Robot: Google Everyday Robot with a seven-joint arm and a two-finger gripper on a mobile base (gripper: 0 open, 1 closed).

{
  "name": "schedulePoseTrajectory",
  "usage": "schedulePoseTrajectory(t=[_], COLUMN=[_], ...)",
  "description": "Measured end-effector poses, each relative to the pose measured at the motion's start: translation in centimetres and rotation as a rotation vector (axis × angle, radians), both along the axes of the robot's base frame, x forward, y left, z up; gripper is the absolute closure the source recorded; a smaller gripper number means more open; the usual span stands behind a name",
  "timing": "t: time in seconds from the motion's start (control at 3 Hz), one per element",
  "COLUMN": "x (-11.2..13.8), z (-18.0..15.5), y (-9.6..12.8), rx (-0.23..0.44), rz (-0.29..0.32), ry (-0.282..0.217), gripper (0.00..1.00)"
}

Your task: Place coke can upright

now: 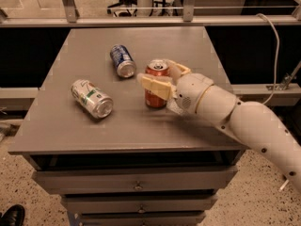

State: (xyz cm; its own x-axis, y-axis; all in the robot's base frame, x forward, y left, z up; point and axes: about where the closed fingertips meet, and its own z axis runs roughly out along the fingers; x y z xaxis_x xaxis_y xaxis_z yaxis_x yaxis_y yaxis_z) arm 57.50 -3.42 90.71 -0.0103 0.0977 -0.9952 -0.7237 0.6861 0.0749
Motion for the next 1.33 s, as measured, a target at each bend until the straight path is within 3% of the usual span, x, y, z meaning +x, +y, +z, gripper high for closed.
schedulePoseTrajectory(t=[0.33,1.33], x=[-0.3,1.1], z=[0.5,7.4], y=[-0.5,-9.2], rx=[0.004,-0.034], rz=[0.01,0.126], ry=[-0.009,-0.036], gripper=[0.0,0.0])
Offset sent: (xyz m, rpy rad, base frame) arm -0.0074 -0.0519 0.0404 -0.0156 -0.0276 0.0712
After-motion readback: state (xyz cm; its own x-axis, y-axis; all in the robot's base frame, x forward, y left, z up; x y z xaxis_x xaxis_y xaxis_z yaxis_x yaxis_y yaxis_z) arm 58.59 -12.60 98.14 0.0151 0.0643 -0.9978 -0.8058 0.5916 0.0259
